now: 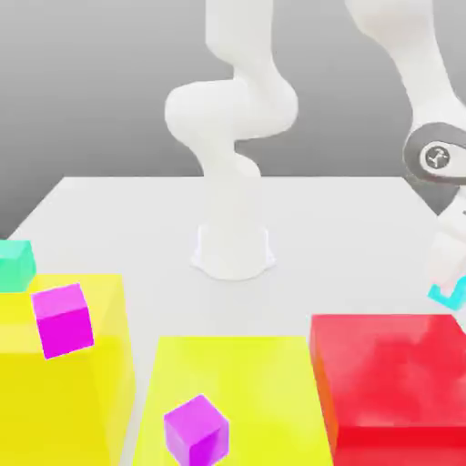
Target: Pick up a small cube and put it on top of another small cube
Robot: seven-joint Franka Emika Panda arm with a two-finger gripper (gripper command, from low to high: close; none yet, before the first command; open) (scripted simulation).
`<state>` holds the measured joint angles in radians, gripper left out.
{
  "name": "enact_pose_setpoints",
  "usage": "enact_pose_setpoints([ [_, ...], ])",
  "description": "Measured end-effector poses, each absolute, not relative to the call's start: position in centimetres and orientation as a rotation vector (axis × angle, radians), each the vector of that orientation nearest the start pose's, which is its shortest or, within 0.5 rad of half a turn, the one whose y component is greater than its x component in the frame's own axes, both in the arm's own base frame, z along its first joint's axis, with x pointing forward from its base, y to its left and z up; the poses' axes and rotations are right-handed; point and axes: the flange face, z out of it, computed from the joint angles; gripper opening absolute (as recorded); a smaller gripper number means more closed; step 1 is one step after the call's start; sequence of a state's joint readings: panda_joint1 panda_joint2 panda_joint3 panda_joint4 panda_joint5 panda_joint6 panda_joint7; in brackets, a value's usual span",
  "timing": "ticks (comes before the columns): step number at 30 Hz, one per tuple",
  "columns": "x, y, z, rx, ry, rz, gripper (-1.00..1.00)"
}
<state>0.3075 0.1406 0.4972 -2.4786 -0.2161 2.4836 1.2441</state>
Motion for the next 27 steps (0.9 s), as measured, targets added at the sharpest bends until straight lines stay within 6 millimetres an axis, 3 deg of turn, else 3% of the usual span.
enact_pose_setpoints([
  [2, 36.1, 30.0, 24.8, -3.197, 0.704, 0.002, -1.0],
  [6, 43.9, 19.4, 28.0, -3.006, 1.309, -0.016, -1.0],
  [9, 47.2, 11.3, 30.8, -2.803, 1.692, -0.025, -1.0],
  [12, 48.8, 3.0, 33.6, -2.55, 2.035, -0.028, -1.0],
  [18, 47.5, -11.3, 38.7, -1.993, 2.529, -0.021, -1.0],
  [21, 45.1, -17.8, 41.3, -1.687, 2.708, -0.014, -1.0],
  [24, 41.4, -24.4, 43.9, -1.346, 2.854, -0.007, -1.0],
  [25, 40.2, -26.1, 44.3, -1.253, 2.887, -0.003, -1.0],
  [27, 39.4, -27.5, 42.5, -1.182, 2.909, 0.0, -1.0],
])
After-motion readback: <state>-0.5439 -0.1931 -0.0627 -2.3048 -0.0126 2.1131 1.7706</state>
